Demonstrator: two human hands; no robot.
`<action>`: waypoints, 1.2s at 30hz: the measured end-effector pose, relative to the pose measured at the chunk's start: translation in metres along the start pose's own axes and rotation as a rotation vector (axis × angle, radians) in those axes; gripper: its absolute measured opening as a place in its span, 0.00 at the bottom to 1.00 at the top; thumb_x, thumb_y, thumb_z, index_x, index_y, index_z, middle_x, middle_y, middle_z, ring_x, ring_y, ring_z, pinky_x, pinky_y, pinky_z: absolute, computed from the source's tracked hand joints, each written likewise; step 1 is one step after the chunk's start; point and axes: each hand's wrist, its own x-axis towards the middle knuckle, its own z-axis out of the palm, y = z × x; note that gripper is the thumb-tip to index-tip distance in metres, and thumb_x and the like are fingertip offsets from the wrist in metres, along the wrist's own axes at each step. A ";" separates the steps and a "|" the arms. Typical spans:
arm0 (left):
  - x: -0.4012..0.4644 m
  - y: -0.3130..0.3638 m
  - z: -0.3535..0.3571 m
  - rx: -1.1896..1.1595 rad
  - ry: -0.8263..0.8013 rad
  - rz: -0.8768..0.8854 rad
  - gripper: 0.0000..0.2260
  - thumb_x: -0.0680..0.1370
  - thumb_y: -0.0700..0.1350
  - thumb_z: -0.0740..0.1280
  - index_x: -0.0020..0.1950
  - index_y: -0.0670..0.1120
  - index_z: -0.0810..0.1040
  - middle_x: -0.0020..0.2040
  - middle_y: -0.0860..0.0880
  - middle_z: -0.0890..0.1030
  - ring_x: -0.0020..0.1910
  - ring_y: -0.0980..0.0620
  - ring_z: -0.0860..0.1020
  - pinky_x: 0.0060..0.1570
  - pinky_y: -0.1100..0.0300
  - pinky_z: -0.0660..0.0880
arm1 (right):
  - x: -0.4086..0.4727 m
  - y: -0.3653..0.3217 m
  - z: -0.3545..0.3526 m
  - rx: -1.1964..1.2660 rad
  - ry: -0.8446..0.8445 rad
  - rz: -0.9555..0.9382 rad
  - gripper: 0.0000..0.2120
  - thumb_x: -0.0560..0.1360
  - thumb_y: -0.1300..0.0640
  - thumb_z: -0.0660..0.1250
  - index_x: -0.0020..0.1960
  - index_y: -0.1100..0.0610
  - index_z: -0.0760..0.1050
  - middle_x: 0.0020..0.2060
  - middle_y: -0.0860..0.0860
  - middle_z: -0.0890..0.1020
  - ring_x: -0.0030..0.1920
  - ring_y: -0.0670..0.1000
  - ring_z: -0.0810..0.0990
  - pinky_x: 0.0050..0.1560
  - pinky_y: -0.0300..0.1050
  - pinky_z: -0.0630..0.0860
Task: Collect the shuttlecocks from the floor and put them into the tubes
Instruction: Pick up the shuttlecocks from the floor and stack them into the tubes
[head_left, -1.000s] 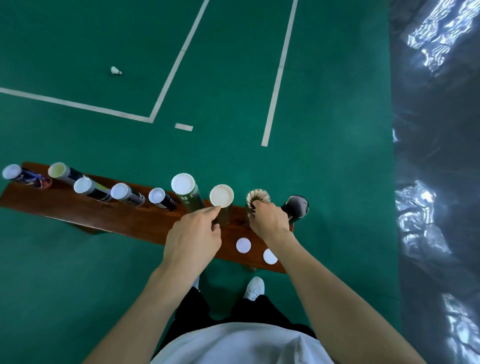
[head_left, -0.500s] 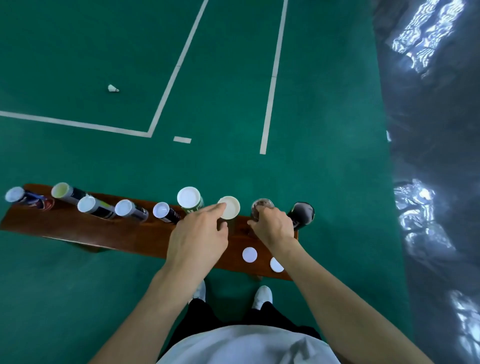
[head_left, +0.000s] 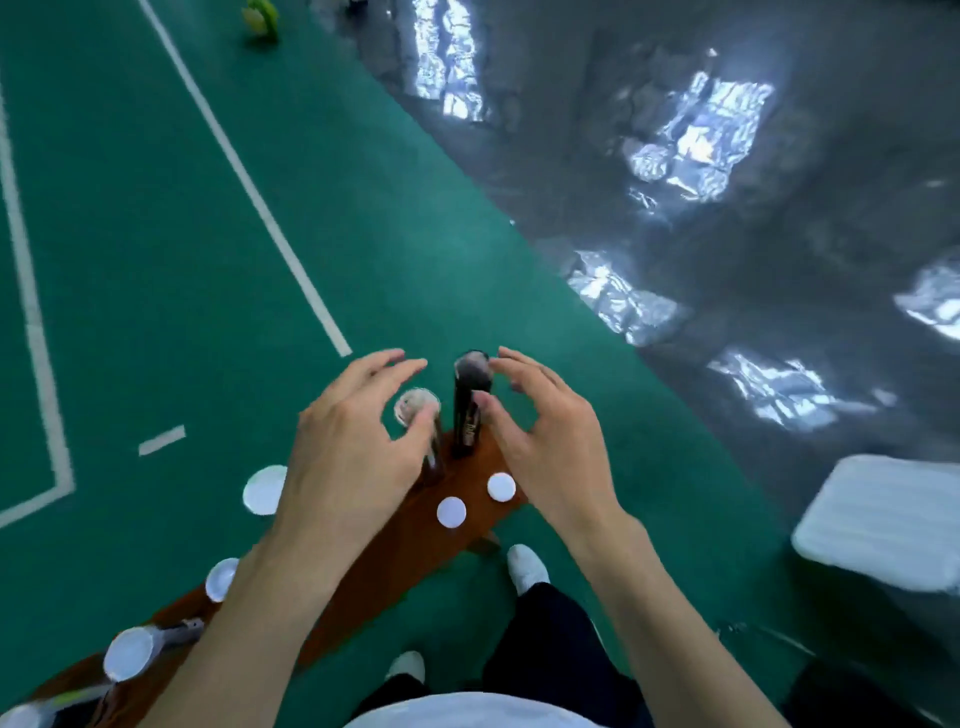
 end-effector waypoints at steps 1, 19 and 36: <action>-0.009 0.005 -0.002 -0.005 -0.054 0.074 0.18 0.78 0.48 0.72 0.68 0.51 0.80 0.72 0.52 0.75 0.70 0.51 0.74 0.72 0.47 0.68 | -0.026 -0.003 -0.012 0.043 0.077 0.071 0.17 0.78 0.45 0.71 0.66 0.43 0.79 0.66 0.37 0.79 0.57 0.41 0.81 0.54 0.48 0.82; -0.356 0.178 0.017 -0.161 -0.537 0.851 0.19 0.77 0.53 0.69 0.68 0.55 0.78 0.65 0.59 0.78 0.51 0.57 0.80 0.59 0.56 0.77 | -0.509 -0.030 -0.208 0.088 0.744 0.525 0.35 0.73 0.25 0.63 0.77 0.35 0.64 0.78 0.31 0.61 0.79 0.36 0.57 0.81 0.53 0.58; -0.727 0.261 0.135 -0.114 -0.951 1.176 0.14 0.76 0.53 0.69 0.61 0.59 0.81 0.62 0.65 0.78 0.50 0.62 0.81 0.47 0.55 0.81 | -0.944 0.001 -0.266 0.189 1.266 0.951 0.24 0.74 0.30 0.62 0.67 0.36 0.74 0.63 0.29 0.77 0.67 0.32 0.71 0.65 0.33 0.65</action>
